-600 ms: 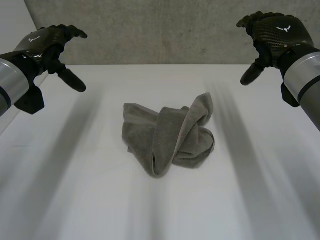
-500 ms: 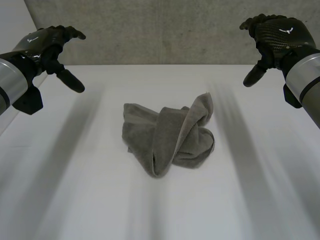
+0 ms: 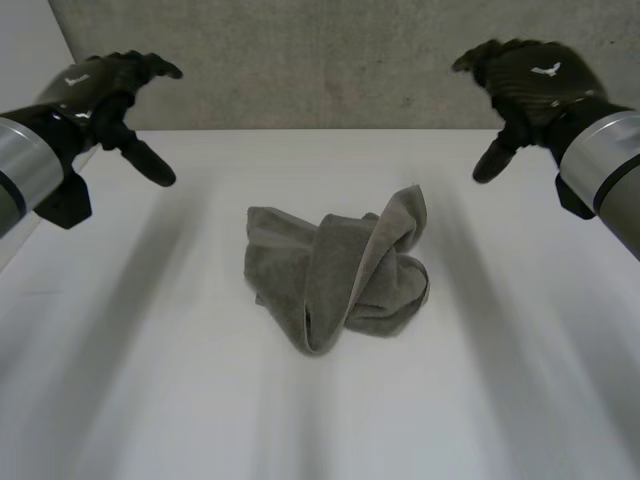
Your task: Fold the towel.
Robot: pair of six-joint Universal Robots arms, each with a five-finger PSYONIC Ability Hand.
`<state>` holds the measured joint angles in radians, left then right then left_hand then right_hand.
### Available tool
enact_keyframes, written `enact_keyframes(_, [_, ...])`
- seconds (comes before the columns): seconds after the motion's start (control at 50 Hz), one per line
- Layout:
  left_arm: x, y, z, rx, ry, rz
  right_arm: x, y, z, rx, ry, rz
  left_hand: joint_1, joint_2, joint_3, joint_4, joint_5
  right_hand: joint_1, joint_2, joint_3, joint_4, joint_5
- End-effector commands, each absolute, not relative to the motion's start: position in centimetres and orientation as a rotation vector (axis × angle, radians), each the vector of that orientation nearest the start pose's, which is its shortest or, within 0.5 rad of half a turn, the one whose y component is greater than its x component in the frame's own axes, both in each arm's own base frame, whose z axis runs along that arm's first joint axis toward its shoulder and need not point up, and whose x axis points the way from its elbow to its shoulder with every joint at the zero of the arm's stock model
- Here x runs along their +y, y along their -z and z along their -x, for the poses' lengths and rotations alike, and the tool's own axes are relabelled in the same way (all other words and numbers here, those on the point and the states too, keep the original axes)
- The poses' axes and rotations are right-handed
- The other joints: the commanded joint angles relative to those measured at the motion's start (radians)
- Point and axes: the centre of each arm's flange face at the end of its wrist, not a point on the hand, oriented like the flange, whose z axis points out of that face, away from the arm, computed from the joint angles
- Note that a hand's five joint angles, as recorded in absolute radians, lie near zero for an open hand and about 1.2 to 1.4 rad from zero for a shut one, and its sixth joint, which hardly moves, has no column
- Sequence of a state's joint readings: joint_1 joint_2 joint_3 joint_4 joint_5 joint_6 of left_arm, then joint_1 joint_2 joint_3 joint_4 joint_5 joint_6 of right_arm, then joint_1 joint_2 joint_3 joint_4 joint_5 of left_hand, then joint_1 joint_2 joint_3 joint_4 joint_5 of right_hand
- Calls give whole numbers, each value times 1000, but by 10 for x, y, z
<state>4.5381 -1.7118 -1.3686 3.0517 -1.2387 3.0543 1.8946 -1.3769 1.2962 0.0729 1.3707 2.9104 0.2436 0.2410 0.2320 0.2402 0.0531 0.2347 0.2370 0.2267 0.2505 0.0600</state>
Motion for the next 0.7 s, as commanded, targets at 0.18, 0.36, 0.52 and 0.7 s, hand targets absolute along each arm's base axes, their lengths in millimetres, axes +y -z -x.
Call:
enact_keyframes(0.18, [-288, -211, 273, 2484, 2064, -1481, -285, -228, -293, 1881, 1794, 1450, -51, -48, -57, -66, -35, -60, -62, -52, -76, -60])
enact_keyframes(0.36, [-272, -167, 291, 2344, 1899, -1774, -288, -187, -312, 1880, 1742, 1507, -51, -48, -57, -66, -35, -60, -62, -52, -76, -60])
enact_keyframes(0.52, [-270, -147, 303, 2317, 1856, -1852, -299, -172, -319, 1889, 1837, 1461, -7, -4, -57, -66, 9, 211, 209, -52, -76, 211])
enact_keyframes(0.7, [-280, -134, 306, 2328, 1826, -1823, -299, -159, -319, 1922, 1794, 1461, 37, 40, -57, -66, 53, 291, 288, -52, -76, 291])
